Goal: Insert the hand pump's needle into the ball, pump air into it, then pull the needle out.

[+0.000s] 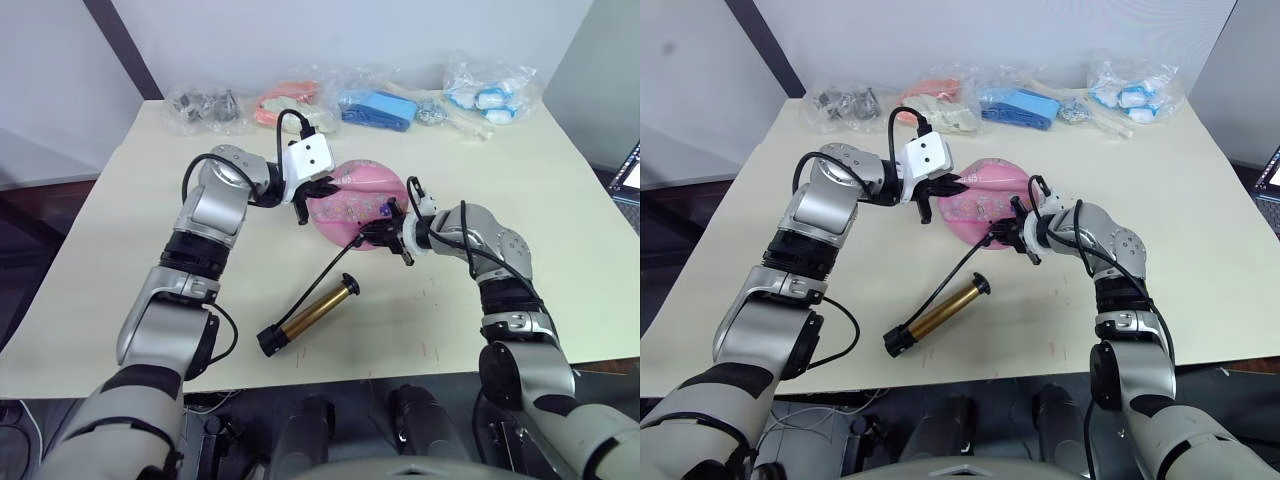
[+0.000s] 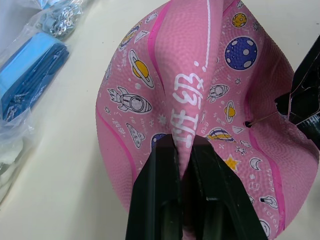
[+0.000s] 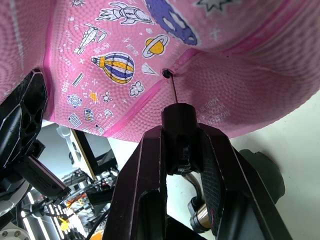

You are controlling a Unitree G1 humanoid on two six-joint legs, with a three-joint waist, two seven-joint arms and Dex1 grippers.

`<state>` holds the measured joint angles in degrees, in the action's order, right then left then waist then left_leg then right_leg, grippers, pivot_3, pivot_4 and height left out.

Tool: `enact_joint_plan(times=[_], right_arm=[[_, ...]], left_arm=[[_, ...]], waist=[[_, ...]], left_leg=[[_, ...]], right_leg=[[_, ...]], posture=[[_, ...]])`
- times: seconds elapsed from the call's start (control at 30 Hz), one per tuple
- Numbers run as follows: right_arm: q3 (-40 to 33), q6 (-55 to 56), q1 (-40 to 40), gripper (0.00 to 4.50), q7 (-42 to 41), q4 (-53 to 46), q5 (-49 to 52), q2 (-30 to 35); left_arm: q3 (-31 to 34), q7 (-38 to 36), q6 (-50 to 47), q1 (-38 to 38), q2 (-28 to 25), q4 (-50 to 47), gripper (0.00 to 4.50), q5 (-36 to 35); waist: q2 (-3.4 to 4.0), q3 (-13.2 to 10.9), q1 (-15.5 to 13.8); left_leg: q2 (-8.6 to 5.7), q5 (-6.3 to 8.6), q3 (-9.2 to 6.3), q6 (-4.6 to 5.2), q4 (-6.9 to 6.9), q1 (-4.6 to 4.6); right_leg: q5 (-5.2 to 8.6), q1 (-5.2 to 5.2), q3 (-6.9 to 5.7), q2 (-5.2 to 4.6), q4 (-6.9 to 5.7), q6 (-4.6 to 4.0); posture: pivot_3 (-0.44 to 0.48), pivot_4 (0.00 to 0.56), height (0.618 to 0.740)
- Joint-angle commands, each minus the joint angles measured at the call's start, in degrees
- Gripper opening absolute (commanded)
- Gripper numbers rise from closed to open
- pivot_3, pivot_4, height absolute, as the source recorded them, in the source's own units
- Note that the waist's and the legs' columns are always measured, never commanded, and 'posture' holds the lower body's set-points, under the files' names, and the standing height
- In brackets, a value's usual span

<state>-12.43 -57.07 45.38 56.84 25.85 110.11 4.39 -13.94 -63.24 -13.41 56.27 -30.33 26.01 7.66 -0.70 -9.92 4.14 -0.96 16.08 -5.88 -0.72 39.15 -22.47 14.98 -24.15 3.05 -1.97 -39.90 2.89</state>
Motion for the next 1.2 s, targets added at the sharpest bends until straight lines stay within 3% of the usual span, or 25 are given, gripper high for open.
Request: enact_joint_plan(times=[0.03,0.47,0.6,1.2], right_arm=[[-1.72,2.03,2.63,0.4,-1.19,0.44,-1.1,-0.33],[-3.76,1.84,6.72,0.4,-8.01,6.77,-10.22,-0.97],[-3.74,1.23,6.99,0.4,-9.41,6.83,-13.01,-1.72],[-2.57,-4.57,6.6,0.4,-14.93,3.07,-28.99,-4.02]], left_arm=[[-1.43,-2.46,0.81,-1.29,-0.08,-2.0,0.01,-0.91],[-1.57,-3.78,-1.28,-2.94,-0.69,-3.51,0.01,-1.87],[-1.52,-3.81,-2.19,-3.49,-0.72,-4.3,0.01,-2.14],[-1.54,-3.72,-3.79,-3.38,-0.5,-2.98,0.01,-2.24]], waist=[[0.0,0.0,0.03],[0.0,0.0,1.18],[0.0,0.0,1.27],[0.01,0.01,1.35]], left_leg=[[0.0,0.0,0.0,0.0,0.0,0.0],[0.02,0.0,0.02,0.0,0.0,0.14],[0.03,0.0,0.09,0.01,-0.11,0.52],[0.16,0.0,0.09,0.02,-0.13,0.67]], right_leg=[[0.0,0.0,0.0,0.0,0.0,0.0],[-0.01,0.11,0.03,0.04,-0.02,-0.01],[-0.01,0.44,0.11,0.05,0.0,-0.01],[-0.05,0.51,0.15,0.22,0.0,-0.09]], posture=[[0.0,0.15,0.74],[0.0,0.15,0.74],[0.0,0.15,0.74],[0.0,0.15,0.74]])
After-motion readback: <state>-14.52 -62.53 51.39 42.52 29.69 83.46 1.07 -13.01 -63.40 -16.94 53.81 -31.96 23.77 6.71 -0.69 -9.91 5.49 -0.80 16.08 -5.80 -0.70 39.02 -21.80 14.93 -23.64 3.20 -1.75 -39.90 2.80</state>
